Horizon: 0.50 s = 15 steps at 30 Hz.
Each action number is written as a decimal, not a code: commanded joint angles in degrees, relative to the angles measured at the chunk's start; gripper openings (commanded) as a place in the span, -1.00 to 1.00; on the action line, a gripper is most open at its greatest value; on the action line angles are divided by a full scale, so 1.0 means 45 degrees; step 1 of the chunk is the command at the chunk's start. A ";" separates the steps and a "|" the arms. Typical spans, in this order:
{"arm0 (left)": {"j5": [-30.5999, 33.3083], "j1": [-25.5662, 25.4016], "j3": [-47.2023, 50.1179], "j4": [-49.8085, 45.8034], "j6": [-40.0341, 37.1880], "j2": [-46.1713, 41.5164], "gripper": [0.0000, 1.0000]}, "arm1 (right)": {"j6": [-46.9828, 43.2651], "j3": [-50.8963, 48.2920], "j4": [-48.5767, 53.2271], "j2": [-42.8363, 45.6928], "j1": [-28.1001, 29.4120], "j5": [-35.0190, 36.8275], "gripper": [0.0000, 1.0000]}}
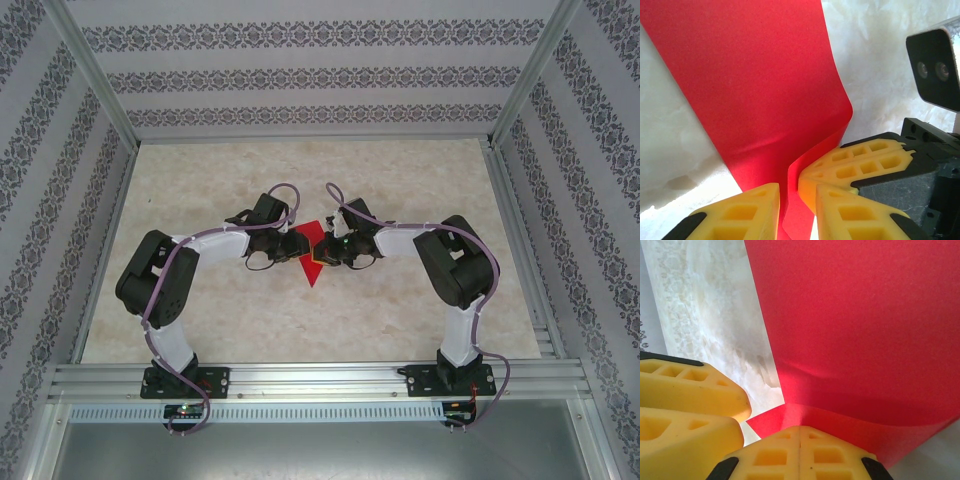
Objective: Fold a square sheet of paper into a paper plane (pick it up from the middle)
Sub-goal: Third fold the triangle at the center of the table.
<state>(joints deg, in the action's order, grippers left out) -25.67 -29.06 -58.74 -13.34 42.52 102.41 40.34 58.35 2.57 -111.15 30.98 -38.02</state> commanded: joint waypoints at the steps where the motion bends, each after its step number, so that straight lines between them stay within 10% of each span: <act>1: -0.0180 -0.0116 0.0080 0.0313 -0.0176 0.0138 -0.48 | -0.0335 0.0288 0.0005 -0.0104 -0.0014 0.0090 -1.00; 15: -0.0412 -0.0112 -0.0033 0.0359 -0.0251 0.0772 -0.62 | -0.0138 0.0179 -0.0295 0.0121 -0.0069 -0.0043 -1.00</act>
<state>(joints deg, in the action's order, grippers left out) -26.02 -29.06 -58.74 -13.28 42.28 104.77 40.38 58.35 2.48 -111.15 30.98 -38.04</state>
